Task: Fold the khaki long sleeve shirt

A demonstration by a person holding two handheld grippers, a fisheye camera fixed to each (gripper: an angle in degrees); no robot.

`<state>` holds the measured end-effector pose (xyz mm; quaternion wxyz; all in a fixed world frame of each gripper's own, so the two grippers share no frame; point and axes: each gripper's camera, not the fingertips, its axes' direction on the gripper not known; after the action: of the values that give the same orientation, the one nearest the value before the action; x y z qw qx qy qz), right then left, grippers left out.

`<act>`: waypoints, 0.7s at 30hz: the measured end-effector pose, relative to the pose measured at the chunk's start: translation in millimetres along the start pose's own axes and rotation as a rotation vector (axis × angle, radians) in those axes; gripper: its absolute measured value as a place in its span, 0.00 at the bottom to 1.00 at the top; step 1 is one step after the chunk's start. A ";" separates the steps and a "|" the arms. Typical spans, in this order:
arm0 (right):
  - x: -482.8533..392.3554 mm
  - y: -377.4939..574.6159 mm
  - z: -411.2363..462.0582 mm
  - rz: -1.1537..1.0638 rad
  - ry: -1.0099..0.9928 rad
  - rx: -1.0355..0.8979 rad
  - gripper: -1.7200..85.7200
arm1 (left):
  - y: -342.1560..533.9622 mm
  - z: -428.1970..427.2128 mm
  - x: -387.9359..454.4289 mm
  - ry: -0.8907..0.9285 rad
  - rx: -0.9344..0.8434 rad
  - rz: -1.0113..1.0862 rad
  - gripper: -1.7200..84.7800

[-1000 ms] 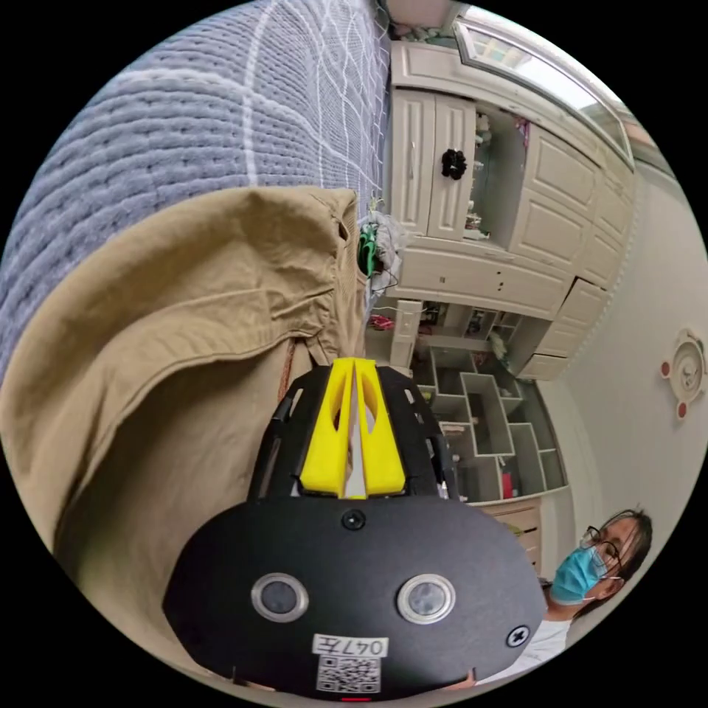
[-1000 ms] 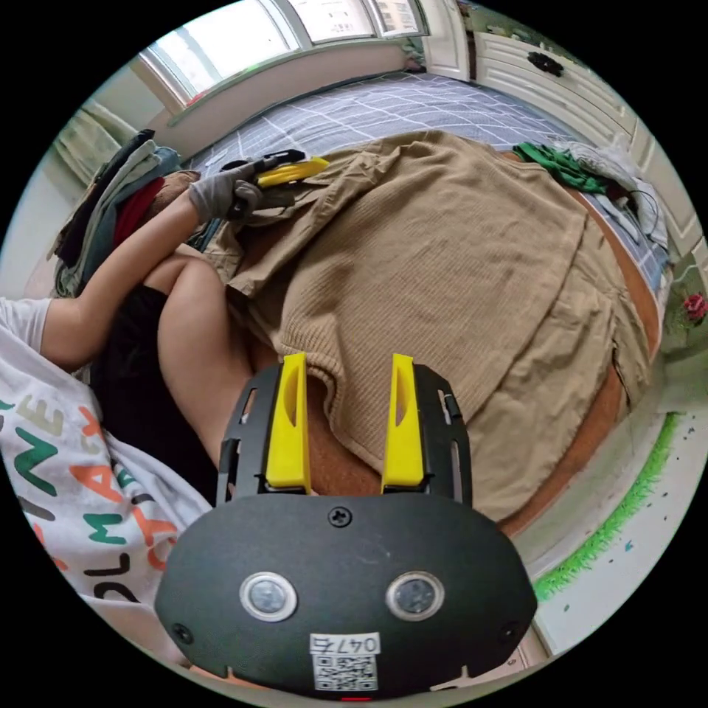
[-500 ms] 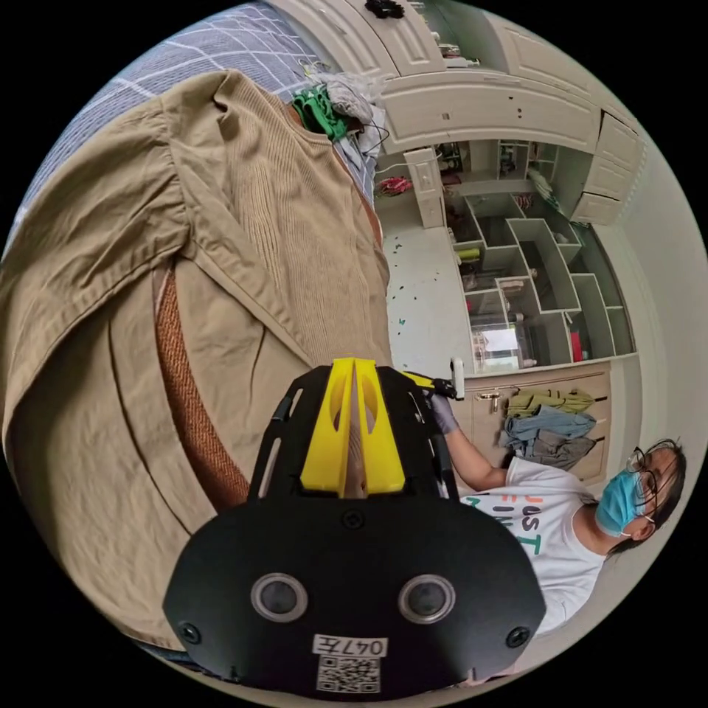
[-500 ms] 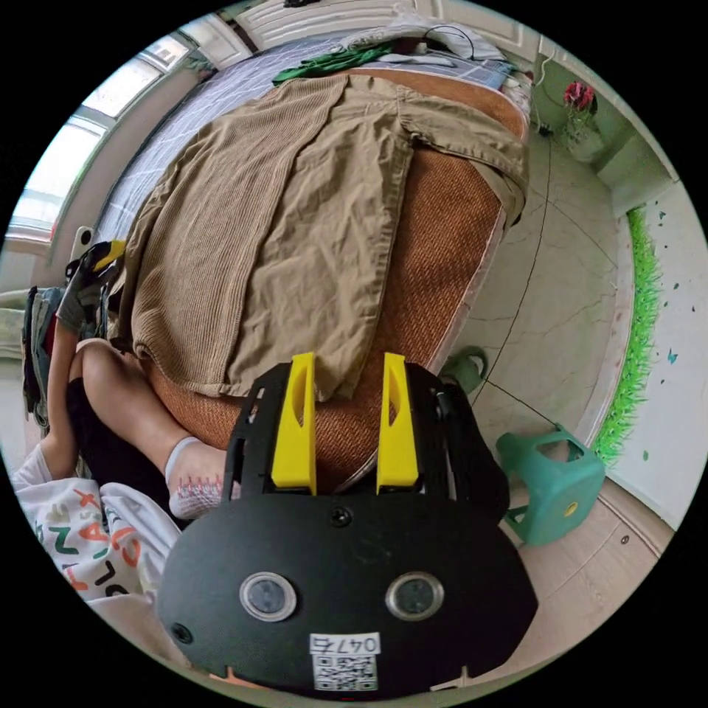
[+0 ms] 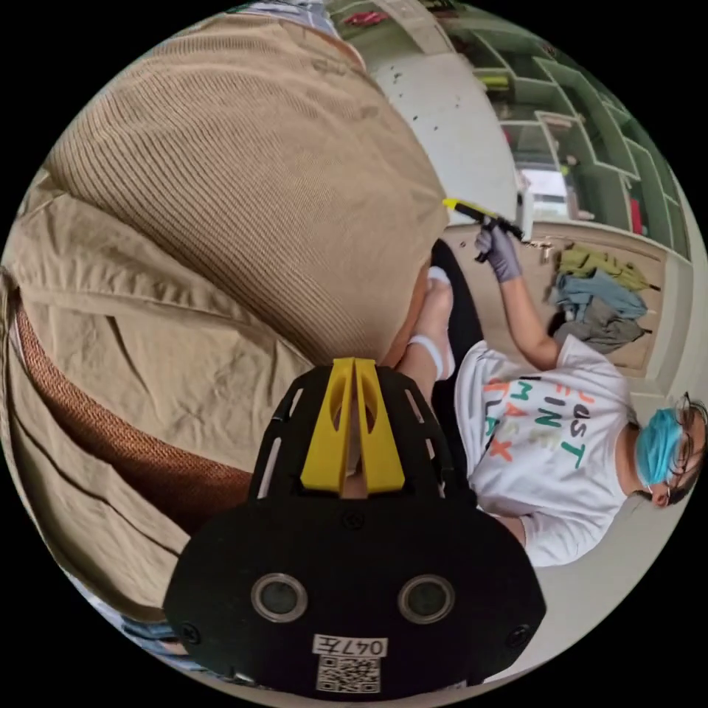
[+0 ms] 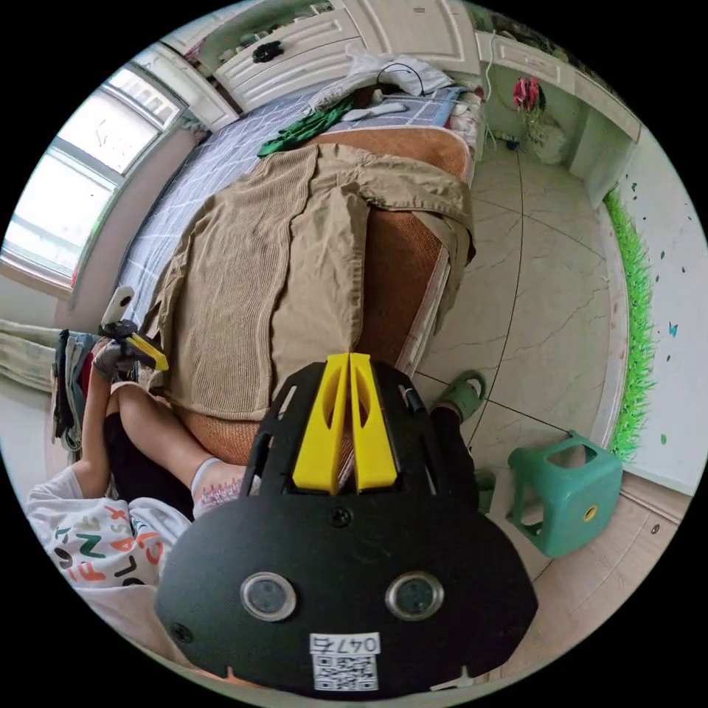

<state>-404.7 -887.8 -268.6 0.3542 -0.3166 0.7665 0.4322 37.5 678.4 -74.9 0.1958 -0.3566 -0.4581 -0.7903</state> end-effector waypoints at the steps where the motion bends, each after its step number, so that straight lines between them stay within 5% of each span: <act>1: 7.8 2.9 3.1 0.015 -0.020 -0.025 0.01 | 4.7 -2.3 4.0 -0.061 -0.075 -0.026 0.01; 4: 13.8 9.9 23.9 -0.004 -0.014 -0.124 0.01 | 22.6 -6.5 0.0 -0.165 -0.227 -0.100 0.01; 9: 4.4 18.1 24.5 -0.048 -0.067 -0.101 0.01 | 89.5 -66.8 0.4 -0.097 -0.133 -0.080 0.01; 14: -27.8 18.2 -8.2 -0.164 -0.308 0.182 0.01 | 167.5 -175.9 71.4 0.090 0.324 0.222 0.01; 21: -133.5 -17.3 29.4 -0.440 -0.391 0.224 0.01 | 221.8 -212.1 93.8 0.292 0.595 0.302 0.01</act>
<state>-309.8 -845.2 -178.2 0.6125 -0.3447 0.6397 0.3110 34.3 385.2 55.3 0.4691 -0.2309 -0.5775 -0.6270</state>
